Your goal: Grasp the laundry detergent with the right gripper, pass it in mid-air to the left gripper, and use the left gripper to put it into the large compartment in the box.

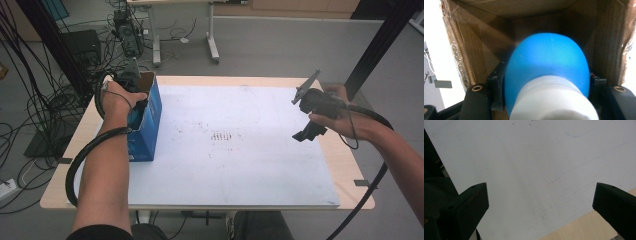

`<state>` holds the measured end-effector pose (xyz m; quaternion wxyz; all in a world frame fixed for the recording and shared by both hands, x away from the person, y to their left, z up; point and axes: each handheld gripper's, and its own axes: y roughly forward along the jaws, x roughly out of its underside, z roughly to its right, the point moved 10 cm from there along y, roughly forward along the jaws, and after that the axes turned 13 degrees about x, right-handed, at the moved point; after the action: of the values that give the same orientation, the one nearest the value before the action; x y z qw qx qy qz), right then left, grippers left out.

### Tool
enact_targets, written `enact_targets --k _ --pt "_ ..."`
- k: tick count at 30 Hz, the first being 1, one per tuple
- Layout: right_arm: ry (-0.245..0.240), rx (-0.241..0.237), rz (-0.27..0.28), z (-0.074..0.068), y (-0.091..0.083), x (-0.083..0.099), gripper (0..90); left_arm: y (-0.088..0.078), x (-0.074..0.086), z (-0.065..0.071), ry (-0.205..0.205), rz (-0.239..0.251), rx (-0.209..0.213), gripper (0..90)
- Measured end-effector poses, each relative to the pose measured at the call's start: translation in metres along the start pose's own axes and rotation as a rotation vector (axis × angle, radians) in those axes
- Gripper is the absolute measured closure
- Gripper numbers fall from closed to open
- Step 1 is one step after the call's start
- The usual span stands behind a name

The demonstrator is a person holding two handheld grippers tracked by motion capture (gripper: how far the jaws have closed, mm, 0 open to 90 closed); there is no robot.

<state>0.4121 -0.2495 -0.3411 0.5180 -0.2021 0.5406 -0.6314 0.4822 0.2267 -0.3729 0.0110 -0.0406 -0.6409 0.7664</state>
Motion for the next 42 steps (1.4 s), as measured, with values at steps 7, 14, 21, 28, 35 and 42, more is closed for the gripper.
enact_targets --k 7,14,21,28,35,42 --pt "-0.002 0.001 -0.003 -0.0002 0.0000 0.0001 0.3 -0.0001 0.0000 -0.0005 0.000 0.001 0.002 36.3" --pt "-0.004 -0.001 -0.004 -0.0007 0.0007 -0.0004 0.4 0.0001 -0.0002 -0.0010 0.000 0.000 0.002 35.9" --pt "-0.002 -0.002 -0.004 -0.0005 0.0015 0.0005 0.3 0.0004 -0.0001 -0.0012 0.000 -0.001 0.002 35.6" --pt "0.000 -0.002 -0.004 0.0003 0.0016 0.0017 0.3 0.0003 0.0000 -0.0011 0.003 -0.001 -0.001 36.0" --pt "0.000 -0.001 -0.003 0.0005 0.0014 0.0023 0.3 0.0005 -0.0001 -0.0008 0.003 -0.002 0.000 36.1" --pt "0.003 -0.002 -0.003 0.0007 0.0015 0.0024 0.3 0.0008 -0.0003 -0.0010 0.004 -0.002 0.001 36.2"
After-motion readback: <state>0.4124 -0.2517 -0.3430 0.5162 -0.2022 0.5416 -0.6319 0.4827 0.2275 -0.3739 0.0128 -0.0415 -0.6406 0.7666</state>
